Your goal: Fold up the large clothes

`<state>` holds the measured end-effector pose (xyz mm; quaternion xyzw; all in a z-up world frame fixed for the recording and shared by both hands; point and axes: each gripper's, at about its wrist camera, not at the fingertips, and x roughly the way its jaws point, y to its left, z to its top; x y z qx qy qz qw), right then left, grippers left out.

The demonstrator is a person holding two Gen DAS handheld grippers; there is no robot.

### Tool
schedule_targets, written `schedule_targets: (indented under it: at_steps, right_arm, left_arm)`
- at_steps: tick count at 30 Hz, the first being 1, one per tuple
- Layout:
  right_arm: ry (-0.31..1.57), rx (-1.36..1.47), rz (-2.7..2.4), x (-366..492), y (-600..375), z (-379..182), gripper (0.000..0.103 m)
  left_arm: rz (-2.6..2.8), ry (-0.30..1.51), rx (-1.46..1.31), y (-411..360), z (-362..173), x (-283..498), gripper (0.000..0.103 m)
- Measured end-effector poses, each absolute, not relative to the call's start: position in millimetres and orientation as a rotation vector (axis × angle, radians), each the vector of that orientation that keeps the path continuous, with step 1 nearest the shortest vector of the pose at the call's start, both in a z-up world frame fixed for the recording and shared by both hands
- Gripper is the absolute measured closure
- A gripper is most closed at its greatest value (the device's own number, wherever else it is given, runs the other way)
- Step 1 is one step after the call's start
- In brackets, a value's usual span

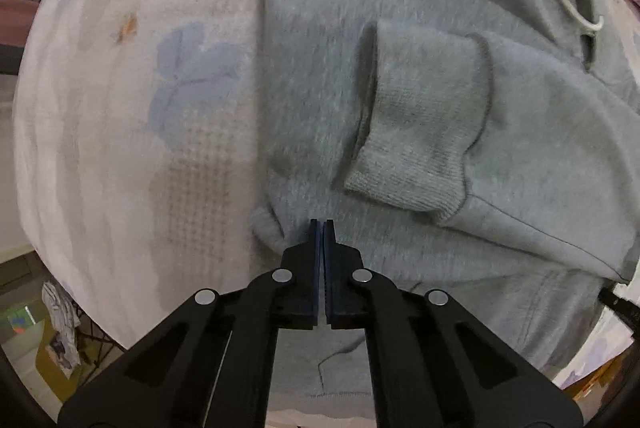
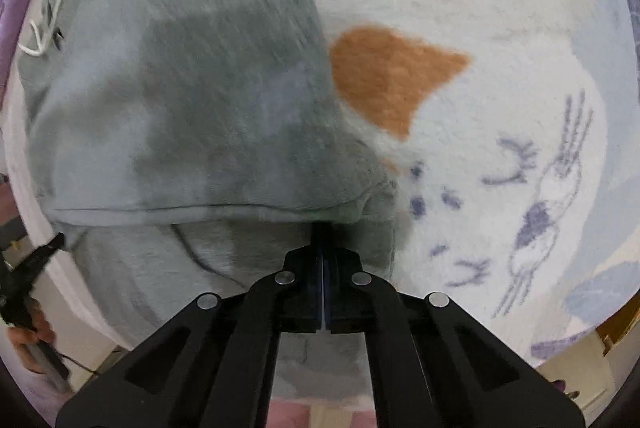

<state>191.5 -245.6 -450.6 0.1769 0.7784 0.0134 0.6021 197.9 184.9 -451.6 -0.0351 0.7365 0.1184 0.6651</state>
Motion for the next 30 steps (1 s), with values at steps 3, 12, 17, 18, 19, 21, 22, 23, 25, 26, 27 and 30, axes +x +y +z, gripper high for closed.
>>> schedule_targets:
  at_steps: [3,12,17,18,19,21,22,23,25,26,27,30]
  right_arm:
    - [1.704,0.364,0.091,220,-242,-412,0.098]
    - [1.746,0.597,0.134,287,-256,-416,0.096]
    - [1.624,0.519,0.173,267,-262,-363,0.032]
    - [1.598,0.49,0.176,265,-267,-359,0.034]
    - [1.575,0.47,0.167,268,-275,-363,0.038]
    - [1.559,0.446,0.172,280,-269,-388,0.064]
    - [1.594,0.448,0.181,282,-266,-406,0.081]
    - [1.711,0.438,0.18,276,-261,-432,0.091]
    - [1.805,0.364,0.221,249,-250,-448,0.092]
    - [1.829,0.276,0.228,228,-245,-448,0.092]
    - [1.87,0.253,0.209,209,-248,-451,0.092]
    - [2.015,0.308,0.035,157,-284,-471,0.1]
  left_arm:
    - [0.233,1.585,-0.101,177,-425,207,0.1]
    - [0.208,1.585,-0.108,152,-451,259,0.076]
    - [0.233,1.582,-0.096,149,-459,265,0.071]
    - [0.225,1.578,-0.085,147,-458,264,0.071]
    - [0.218,1.575,-0.077,145,-459,263,0.072]
    - [0.212,1.576,-0.079,144,-462,261,0.072]
    - [0.208,1.582,-0.085,144,-466,259,0.072]
    - [0.205,1.584,-0.083,144,-464,251,0.072]
    - [0.194,1.589,-0.07,142,-462,246,0.072]
    - [0.187,1.592,-0.066,142,-461,243,0.072]
    - [0.182,1.596,-0.065,143,-461,240,0.072]
    - [0.182,1.611,-0.045,146,-463,231,0.072]
